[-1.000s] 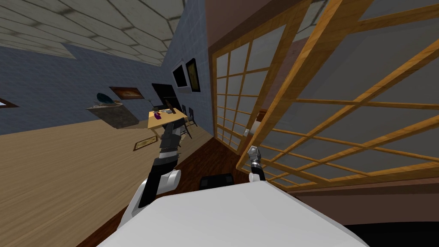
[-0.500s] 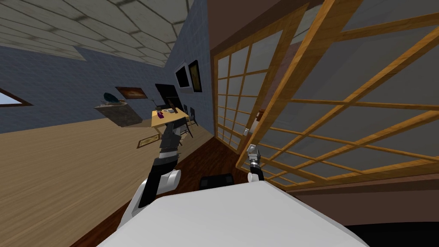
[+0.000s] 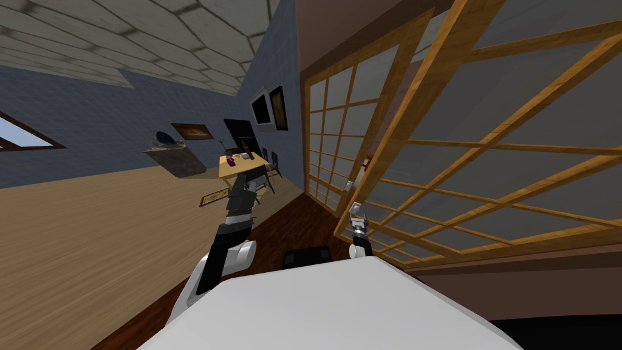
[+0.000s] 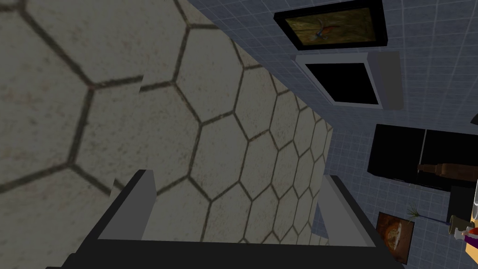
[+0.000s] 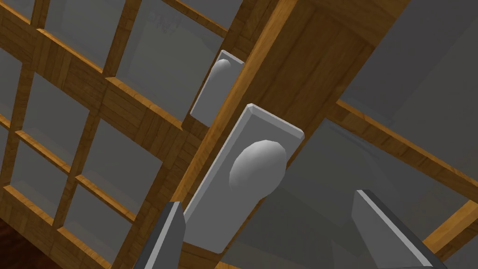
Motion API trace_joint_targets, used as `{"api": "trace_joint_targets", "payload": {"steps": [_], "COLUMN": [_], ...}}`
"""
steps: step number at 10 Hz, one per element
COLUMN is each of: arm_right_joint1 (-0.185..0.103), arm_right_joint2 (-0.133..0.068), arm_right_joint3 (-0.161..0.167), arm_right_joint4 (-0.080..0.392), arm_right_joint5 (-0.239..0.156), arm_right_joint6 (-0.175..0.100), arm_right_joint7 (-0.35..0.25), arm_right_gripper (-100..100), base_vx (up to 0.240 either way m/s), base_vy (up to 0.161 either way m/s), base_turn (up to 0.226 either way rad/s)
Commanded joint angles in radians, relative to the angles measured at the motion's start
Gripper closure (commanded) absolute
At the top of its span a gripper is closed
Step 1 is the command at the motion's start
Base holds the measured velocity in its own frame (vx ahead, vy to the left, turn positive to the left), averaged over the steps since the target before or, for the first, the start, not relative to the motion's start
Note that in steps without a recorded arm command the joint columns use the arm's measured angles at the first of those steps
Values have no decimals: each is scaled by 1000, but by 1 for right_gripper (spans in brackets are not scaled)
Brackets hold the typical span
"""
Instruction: Pull the door open
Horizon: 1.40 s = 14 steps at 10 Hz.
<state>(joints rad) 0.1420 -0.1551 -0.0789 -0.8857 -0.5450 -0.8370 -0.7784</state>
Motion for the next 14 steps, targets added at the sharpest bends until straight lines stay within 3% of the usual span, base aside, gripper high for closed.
{"api": "trace_joint_targets", "payload": {"steps": [1,7,14], "arm_right_joint1": [1,7,17], "arm_right_joint2": [3,10,21], "arm_right_joint3": [16,55,114], "arm_right_joint4": [-3,-19,-44], "arm_right_joint5": [-25,-87,-179], "arm_right_joint6": [-6,-15,-30], "arm_right_joint7": [-50,-181,-375], "arm_right_gripper": [-100,-100,-100], "base_vx": [-68,-56,-66], "base_vy": [-19,-9,-5], "base_turn": [37,34,37]}}
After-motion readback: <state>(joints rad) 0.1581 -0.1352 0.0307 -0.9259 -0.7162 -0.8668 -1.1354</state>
